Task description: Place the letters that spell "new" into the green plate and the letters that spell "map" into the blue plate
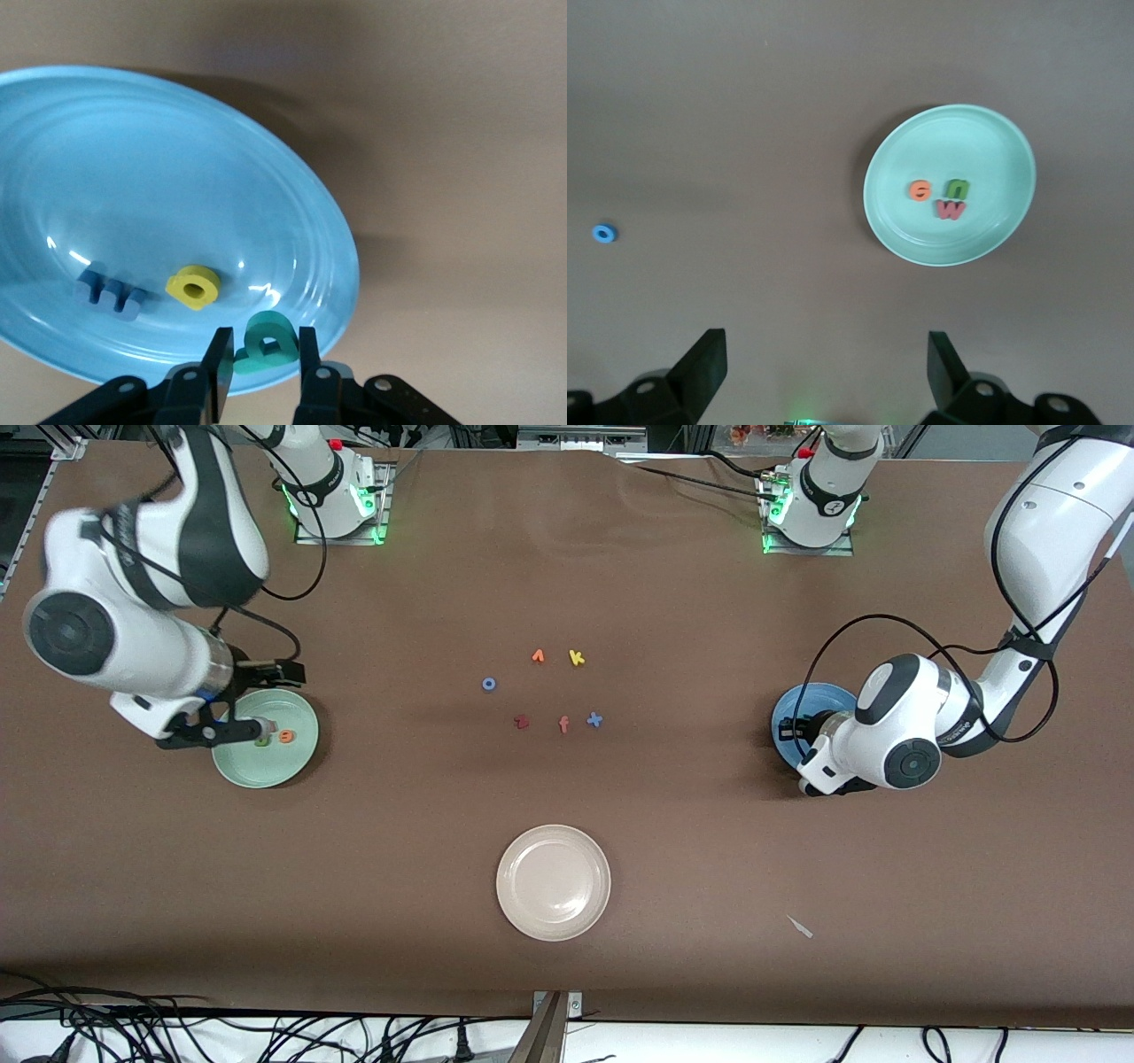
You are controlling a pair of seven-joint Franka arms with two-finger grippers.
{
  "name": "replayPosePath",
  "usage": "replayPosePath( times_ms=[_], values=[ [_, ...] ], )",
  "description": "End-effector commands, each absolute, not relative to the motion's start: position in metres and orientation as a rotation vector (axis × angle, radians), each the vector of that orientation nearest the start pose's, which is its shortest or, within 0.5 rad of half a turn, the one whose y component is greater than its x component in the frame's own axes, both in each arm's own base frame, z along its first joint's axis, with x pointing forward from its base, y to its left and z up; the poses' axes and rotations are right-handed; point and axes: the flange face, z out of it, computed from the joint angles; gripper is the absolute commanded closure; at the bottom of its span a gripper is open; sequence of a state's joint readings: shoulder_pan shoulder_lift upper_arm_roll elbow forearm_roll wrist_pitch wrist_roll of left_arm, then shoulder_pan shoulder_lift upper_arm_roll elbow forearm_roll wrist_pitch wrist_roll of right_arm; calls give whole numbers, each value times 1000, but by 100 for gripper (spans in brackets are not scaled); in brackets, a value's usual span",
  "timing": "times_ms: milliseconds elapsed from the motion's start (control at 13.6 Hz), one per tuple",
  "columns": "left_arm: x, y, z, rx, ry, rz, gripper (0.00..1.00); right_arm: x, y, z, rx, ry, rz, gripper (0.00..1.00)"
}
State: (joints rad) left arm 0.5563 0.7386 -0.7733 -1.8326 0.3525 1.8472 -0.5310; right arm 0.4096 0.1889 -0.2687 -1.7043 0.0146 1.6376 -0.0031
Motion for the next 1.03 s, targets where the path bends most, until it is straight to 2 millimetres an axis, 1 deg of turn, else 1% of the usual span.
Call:
replayPosePath(
  times_ms=[0, 74, 147, 221, 295, 368, 442, 589, 663, 884, 958],
  values=[
    [582, -84, 201, -3045, -157, 771, 41, 561, 69, 518, -3184, -255, 279, 0],
    [585, -86, 207, -3050, -156, 753, 34, 553, 57, 537, -3186, -236, 244, 0],
    [594, -84, 222, -3064, -157, 706, 30, 546, 46, 552, -3191, -204, 235, 0],
    [604, -81, 235, -3074, -161, 676, 30, 537, 38, 567, -3178, -168, 238, 0],
    [614, -78, 254, -3067, -172, 670, 30, 531, 24, 580, -3170, -130, 212, 0],
    [626, -78, 277, -3067, -176, 658, 30, 528, 18, 594, -3170, -112, 172, 0],
    [636, -76, 296, -3067, -174, 643, 30, 528, 14, 599, -3170, -102, 157, 0],
    [654, -76, 330, -3095, -133, 582, 29, 529, -5, 600, -3156, -36, 143, 0],
    [661, -77, 340, -3109, -137, 544, 22, 530, -7, 599, -3152, -31, 145, 0],
    [677, -68, 370, -3143, -168, 452, 18, 531, -3, 598, -3153, -38, 149, 0],
    [682, -70, 380, -3159, -173, 418, 12, 532, -3, 602, -3154, -38, 137, 0]
  ],
)
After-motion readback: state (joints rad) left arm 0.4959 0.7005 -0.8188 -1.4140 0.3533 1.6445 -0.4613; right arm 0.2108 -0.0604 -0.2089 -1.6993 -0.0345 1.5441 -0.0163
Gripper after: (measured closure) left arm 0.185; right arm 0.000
